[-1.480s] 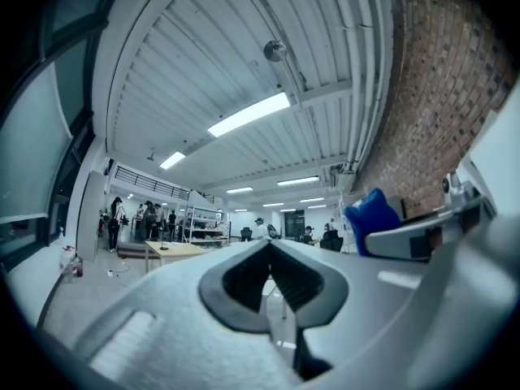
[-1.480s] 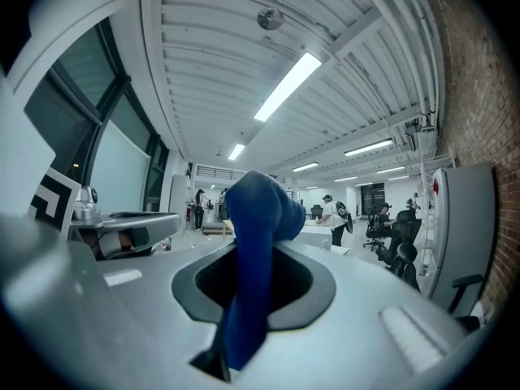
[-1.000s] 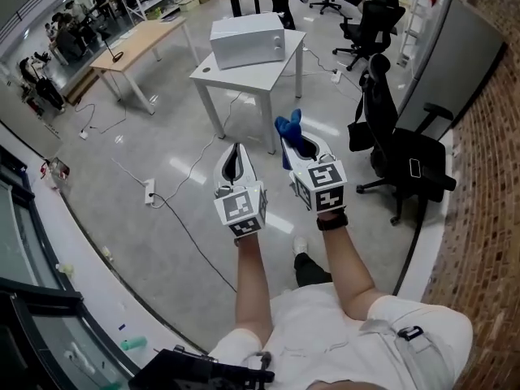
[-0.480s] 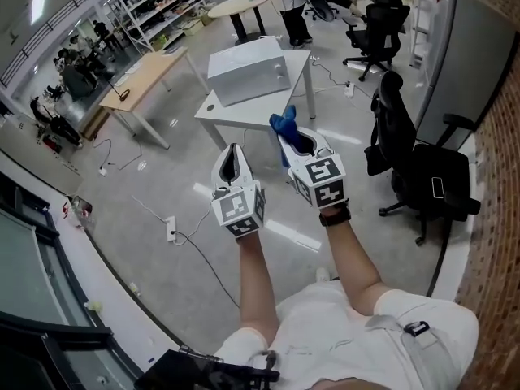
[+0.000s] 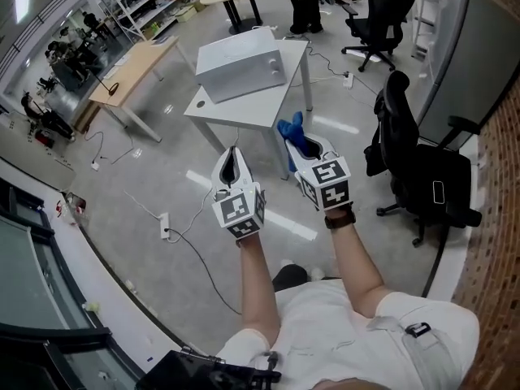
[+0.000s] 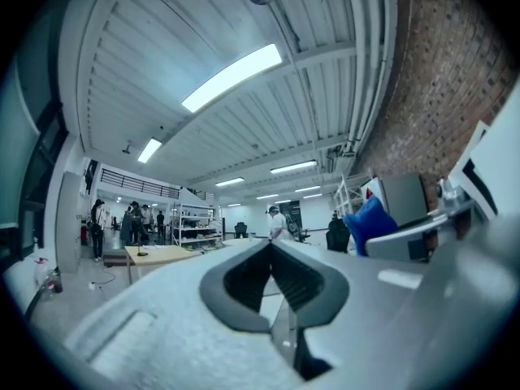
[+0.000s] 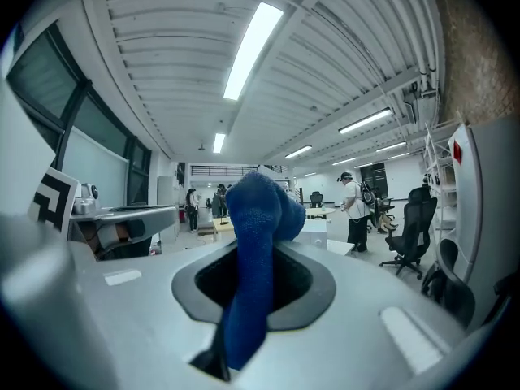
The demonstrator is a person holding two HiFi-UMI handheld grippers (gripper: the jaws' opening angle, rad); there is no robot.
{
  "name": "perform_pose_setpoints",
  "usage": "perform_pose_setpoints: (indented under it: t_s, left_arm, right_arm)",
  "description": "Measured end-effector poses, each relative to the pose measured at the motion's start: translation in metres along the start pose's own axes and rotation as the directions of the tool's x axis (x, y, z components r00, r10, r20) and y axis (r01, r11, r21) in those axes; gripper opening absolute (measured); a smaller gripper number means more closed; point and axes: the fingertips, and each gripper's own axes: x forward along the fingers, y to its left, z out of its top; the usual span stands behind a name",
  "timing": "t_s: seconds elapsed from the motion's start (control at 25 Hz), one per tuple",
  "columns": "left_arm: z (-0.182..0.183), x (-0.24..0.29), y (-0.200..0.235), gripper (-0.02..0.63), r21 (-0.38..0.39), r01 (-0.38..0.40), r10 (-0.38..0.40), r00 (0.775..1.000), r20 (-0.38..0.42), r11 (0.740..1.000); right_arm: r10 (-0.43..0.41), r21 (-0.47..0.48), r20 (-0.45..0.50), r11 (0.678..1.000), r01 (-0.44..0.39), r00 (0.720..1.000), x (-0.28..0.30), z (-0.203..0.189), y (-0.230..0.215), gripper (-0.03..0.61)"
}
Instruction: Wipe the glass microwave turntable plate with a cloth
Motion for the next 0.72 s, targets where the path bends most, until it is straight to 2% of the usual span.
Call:
perform_pose_setpoints:
  t_s: [0.2,0.4,0.72]
  left_arm:
    - [-0.022,0.041,0.002,-0.002,-0.018,0.027,-0.027,0.999,-0.024,0.999]
    - [-0.038,0.104,0.022,-0.002,-0.046,0.026,-0.027,0.999,-0.019,0.999]
    - [-0.014,0.225,0.070,-0.002,-0.058,0.034,-0.030,0.998,0.057,0.998]
  right_arm:
    - [-0.007,0.008,-0.016,1.000,0.007,1.000,0.037,-0.007,-0.018,0.069]
    - [-0.014,-0.019,-0.039,1.000,0.013,0.999,0.093,-0.011,-0.041,0.069]
    - [0.001,-0.073,0.013,0.997,0.000,1.000,0.212,0.048,-0.066,0.069]
